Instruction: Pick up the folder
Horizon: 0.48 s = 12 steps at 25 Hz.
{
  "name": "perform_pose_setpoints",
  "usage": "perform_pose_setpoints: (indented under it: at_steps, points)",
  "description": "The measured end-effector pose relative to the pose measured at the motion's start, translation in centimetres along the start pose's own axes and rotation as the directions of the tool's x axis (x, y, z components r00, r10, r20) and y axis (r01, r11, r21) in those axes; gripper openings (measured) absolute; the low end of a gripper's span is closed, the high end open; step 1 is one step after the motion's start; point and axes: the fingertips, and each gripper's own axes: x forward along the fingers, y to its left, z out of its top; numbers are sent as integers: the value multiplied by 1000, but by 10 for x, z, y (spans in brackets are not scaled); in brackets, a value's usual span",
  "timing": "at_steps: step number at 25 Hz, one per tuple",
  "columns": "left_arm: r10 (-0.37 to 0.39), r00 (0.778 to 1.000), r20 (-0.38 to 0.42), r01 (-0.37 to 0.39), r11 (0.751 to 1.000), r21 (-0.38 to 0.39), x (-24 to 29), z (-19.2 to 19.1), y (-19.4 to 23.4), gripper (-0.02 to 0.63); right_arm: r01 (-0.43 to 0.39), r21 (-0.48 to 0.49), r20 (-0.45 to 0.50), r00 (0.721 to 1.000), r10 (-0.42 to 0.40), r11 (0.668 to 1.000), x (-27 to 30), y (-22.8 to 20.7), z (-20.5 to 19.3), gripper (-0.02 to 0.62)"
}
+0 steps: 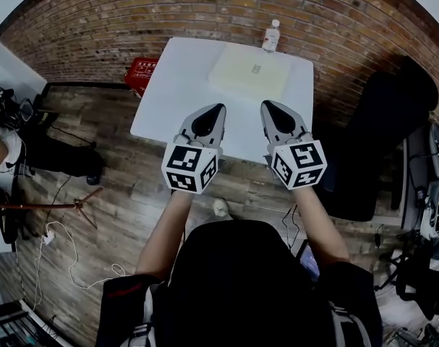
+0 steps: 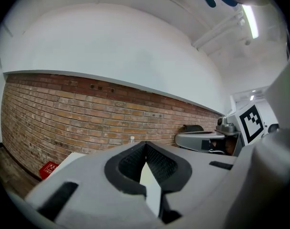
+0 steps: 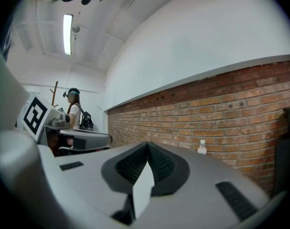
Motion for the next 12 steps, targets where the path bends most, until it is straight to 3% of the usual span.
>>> perform_pose_setpoints:
  at_steps: [5,12]
  points:
    - [-61,997,38,62,998,-27,2,2,18,14,9,-18,-42,999,-10,1000,26,9,-8,26]
    - [-96,995,27,98,993,-73,7,-12,34,14,24,-23,-72,997,-25,999,41,12,-20,27]
